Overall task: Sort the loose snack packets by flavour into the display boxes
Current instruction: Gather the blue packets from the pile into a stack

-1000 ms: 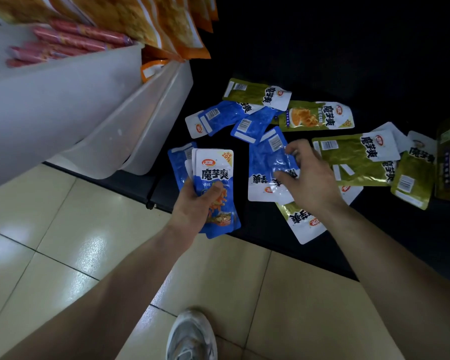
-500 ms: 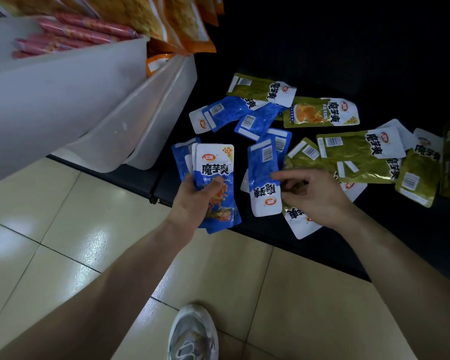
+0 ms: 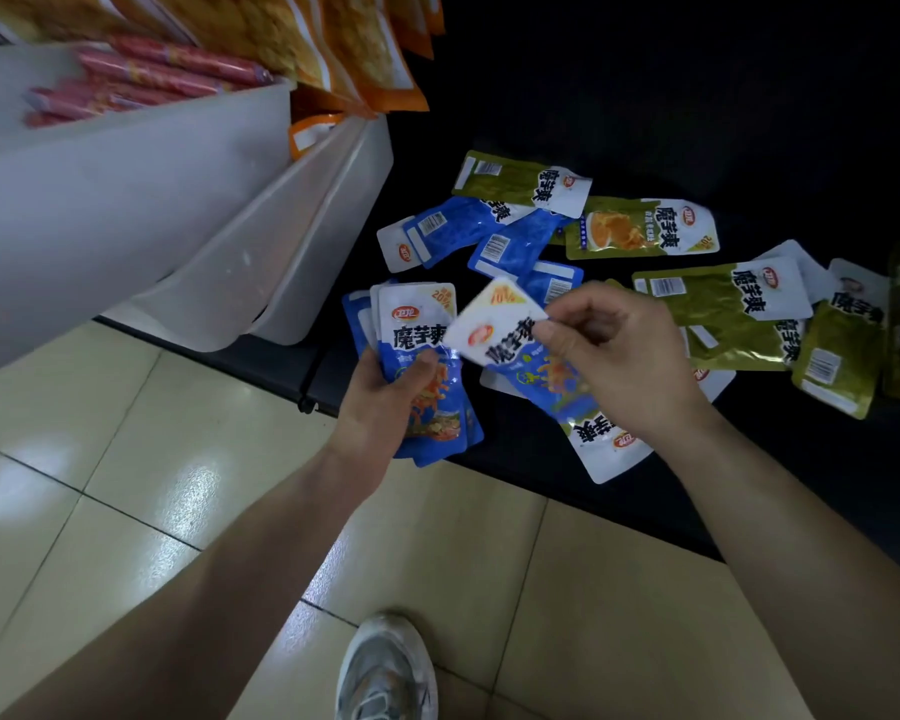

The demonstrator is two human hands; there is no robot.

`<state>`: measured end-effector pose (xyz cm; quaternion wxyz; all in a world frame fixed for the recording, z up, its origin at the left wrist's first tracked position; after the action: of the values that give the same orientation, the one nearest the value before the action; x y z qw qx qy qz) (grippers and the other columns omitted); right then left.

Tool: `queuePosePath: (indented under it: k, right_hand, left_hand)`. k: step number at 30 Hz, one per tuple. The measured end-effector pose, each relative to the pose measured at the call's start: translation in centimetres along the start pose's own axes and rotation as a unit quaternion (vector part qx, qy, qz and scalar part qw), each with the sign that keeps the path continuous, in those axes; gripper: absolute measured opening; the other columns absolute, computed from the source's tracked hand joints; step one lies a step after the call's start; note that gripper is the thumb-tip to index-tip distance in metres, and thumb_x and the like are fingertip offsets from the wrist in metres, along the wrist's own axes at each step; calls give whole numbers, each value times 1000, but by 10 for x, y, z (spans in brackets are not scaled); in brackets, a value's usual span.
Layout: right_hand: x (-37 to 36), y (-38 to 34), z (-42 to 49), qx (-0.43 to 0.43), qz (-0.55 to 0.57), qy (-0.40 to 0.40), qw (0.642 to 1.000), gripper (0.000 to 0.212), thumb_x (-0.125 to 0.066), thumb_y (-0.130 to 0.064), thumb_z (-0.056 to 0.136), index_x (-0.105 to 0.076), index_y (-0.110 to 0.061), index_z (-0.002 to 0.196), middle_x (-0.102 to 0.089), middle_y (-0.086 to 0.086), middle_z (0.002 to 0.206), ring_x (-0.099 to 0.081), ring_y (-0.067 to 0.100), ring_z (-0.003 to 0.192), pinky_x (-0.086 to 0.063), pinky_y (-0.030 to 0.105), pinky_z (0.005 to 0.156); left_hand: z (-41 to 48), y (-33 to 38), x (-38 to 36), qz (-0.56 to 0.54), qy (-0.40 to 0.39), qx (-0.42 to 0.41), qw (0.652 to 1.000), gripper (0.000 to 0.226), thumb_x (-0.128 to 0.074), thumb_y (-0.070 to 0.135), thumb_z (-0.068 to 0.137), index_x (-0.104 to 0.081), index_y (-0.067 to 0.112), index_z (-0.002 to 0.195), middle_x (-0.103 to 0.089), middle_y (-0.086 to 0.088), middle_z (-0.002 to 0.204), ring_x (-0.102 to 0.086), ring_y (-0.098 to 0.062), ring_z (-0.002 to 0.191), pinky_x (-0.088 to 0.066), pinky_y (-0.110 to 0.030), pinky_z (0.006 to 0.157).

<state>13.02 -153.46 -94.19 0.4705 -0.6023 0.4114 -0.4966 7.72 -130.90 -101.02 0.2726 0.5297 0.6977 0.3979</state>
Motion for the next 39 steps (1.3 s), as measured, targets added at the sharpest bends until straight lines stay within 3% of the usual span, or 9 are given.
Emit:
queuePosePath:
  k: [6,11,14,20,22,25,30,34,39]
  right_hand:
    - [-8,25,-5,-82,46,27,995,15,-77,-14,86,-64,-21,82,-68,-5,73,-65,4,68,-51,16,64]
    - [-29,49,-17,-179,109,35,977,19,-75,-23,88,-60,-17,79,-71,11,83,-70,18,75,-54,35,64]
    - [-38,52,-21,-210,90,45,973,29,-74,-32,89,-57,-12,78,-72,15,85,-74,25,74,-58,41,59]
    - [-34,40,-9,-114,-129,58,983,37,-58,-44,97,-61,-11,80,-64,7,78,-61,18,71,-52,47,68]
    - [-24,34,2,-27,-287,48,956,27,-55,-41,99,-69,-20,110,-63,0,114,-59,23,103,-52,43,84]
    - [-31,49,11,13,-469,-62,881,49,-58,-47,96,-54,-26,141,-41,-1,153,-36,30,136,-38,45,107]
    - [-33,49,-8,104,-557,-75,820,62,-56,-62,86,-59,-23,134,-55,3,128,-48,32,115,-42,45,93]
    - [-33,57,-22,116,-577,-135,798,94,-45,-84,70,-52,-24,142,-47,-1,114,-43,26,105,-41,44,90]
    - [-36,48,-19,147,-525,-99,833,65,-75,-56,77,-65,-20,130,-56,3,117,-49,28,106,-50,44,86]
  left_hand:
    - [-13,-4,-25,-26,-20,28,999,19,-63,33,97,-64,28,115,-77,2,99,-75,-24,87,-60,-46,76]
    - [-20,-1,-36,-51,-49,12,997,18,-57,31,100,-62,24,116,-78,9,93,-75,-14,85,-60,-29,68]
    - [-26,1,-42,-67,-81,11,994,25,-62,25,95,-60,17,119,-78,1,97,-76,-19,85,-61,-32,68]
    - [-17,0,-22,-29,-57,5,998,27,-72,11,88,-61,14,113,-77,-3,97,-75,-21,84,-61,-38,72]
    - [-8,1,-5,-30,-19,11,999,30,-74,13,87,-62,15,115,-77,-3,97,-75,-20,81,-62,-40,73]
    - [0,8,12,-12,14,-5,1000,33,-73,11,88,-62,13,120,-76,-5,100,-75,-15,78,-61,-32,64]
    - [3,1,20,-13,21,5,1000,38,-72,11,89,-61,10,126,-75,-10,107,-76,-21,83,-60,-30,62]
    - [0,-6,17,-13,10,21,1000,39,-74,14,88,-61,10,124,-76,-9,104,-76,-22,82,-61,-33,63]
    - [-1,-6,18,-11,7,26,1000,38,-74,16,88,-61,12,123,-77,-5,99,-76,-21,81,-61,-33,62]
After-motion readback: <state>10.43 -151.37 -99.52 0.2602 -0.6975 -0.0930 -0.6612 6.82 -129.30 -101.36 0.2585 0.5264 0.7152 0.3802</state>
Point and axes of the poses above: each hand's wrist, its own z-axis towards the middle knuckle, its own x-axis out of the back of the hand, y = z × x, the point moved 8 cm from there along z, towards the middle knuckle
